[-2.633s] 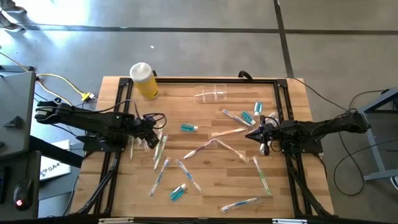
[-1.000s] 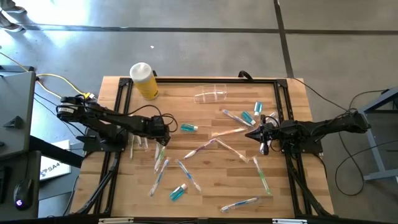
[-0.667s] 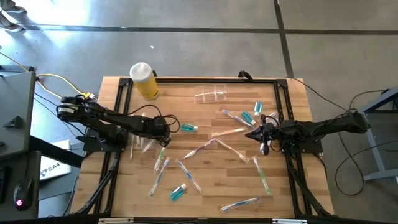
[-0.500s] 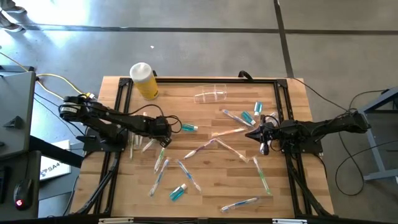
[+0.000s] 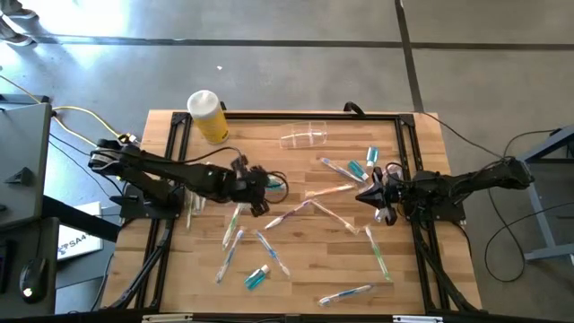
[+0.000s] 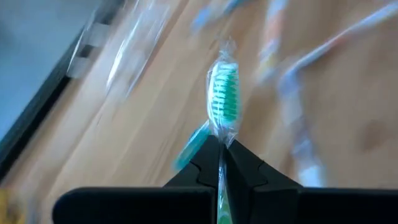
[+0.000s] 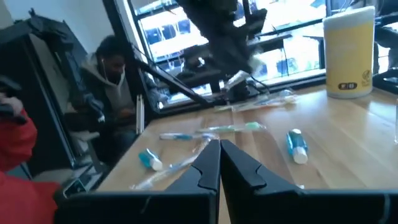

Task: Pick & Place toothbrushing station
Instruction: Put the green toothbrush into the transparent organizer

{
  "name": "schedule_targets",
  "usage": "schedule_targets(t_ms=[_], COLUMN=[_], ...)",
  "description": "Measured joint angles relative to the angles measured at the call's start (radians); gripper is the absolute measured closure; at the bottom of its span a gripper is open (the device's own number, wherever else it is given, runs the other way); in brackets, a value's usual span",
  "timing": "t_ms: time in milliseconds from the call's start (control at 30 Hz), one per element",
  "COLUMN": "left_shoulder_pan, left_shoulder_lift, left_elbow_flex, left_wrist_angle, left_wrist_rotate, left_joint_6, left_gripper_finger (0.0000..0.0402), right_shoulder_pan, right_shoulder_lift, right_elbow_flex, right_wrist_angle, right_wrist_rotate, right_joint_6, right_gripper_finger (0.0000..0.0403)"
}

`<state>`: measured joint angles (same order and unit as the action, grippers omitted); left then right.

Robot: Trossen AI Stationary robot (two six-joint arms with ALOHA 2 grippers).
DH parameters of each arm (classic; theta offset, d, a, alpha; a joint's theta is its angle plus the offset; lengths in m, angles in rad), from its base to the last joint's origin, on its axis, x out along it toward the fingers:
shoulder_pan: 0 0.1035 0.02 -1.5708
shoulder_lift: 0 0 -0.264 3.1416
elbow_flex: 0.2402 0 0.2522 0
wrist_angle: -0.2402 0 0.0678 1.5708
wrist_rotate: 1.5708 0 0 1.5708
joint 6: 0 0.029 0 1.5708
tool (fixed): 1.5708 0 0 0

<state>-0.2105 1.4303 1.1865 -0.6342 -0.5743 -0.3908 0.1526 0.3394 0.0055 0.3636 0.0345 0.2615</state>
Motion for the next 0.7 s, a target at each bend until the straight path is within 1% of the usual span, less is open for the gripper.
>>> schedule_targets(t_ms=[100, 167, 233, 300, 433, 533, 600, 700], left_shoulder_pan=[-0.036, -0.042, -0.038, -0.030, -0.024, -0.024, -0.025, -0.021], left_shoulder_lift=[-0.002, 0.007, 0.020, 0.028, 0.041, 0.066, 0.078, 0.114], left_elbow_flex=[0.010, -0.009, -0.036, -0.065, -0.126, -0.170, -0.196, -0.199], left_wrist_angle=[0.184, 0.307, 0.420, 0.497, 0.699, 0.901, 0.982, 1.053], left_wrist_rotate=[0.029, 0.081, 0.141, 0.173, 0.247, 0.304, 0.334, 0.348], left_joint_6=[0.114, 0.174, 0.210, 0.237, 0.294, 0.334, 0.352, 0.381], left_gripper_finger=[0.0401, 0.0401, 0.0401, 0.0401, 0.0402, 0.0401, 0.0401, 0.0401], right_shoulder_pan=[0.016, 0.028, 0.041, 0.052, 0.070, 0.080, 0.087, 0.099], right_shoulder_lift=[0.036, 0.074, 0.115, 0.161, 0.261, 0.341, 0.403, 0.512], right_elbow_flex=[0.000, 0.000, 0.000, 0.000, 0.004, 0.032, 0.058, 0.116], right_wrist_angle=[0.081, 0.143, 0.210, 0.286, 0.407, 0.454, 0.496, 0.559], right_wrist_rotate=[-0.008, -0.007, -0.008, -0.006, 0.044, 0.074, 0.075, 0.072], right_joint_6=[-0.001, -0.002, -0.005, -0.025, -0.078, -0.149, -0.211, -0.277], right_gripper_finger=[0.0401, 0.0396, 0.0380, 0.0353, 0.0280, 0.0229, 0.0204, 0.0187])
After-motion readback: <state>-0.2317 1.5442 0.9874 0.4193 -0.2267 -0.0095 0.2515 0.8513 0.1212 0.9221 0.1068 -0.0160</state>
